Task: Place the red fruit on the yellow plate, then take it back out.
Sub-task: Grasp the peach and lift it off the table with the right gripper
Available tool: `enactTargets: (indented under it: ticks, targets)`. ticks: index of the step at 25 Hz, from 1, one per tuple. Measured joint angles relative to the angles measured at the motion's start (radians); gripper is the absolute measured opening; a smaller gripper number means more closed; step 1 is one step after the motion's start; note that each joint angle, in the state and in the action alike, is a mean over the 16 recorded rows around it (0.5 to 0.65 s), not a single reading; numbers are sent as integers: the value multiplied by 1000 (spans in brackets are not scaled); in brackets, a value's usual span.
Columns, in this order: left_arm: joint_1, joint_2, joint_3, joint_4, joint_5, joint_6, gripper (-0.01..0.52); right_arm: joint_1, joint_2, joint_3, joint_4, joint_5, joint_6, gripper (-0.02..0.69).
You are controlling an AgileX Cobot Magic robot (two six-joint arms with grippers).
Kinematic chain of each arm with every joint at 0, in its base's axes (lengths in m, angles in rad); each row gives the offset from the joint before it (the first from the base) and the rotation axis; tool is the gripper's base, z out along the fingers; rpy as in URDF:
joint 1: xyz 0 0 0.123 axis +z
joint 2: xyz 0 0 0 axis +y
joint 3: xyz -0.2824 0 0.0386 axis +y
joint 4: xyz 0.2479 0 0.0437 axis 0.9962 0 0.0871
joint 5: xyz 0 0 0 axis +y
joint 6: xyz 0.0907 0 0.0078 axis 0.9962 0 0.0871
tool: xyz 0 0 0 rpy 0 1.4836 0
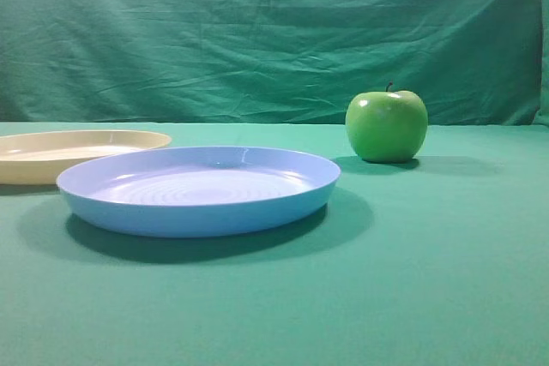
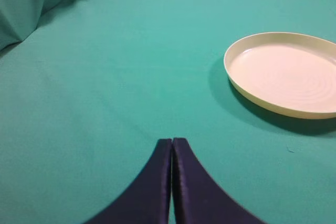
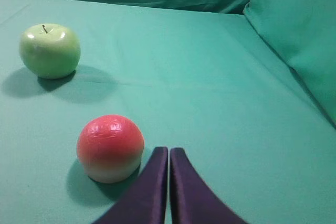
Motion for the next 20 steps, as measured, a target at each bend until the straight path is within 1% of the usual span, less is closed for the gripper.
enactTargets:
  ticks: [20]
  targets:
    - [0, 0, 0, 0, 0, 0, 0, 0, 0, 0, 0, 0, -2, 0]
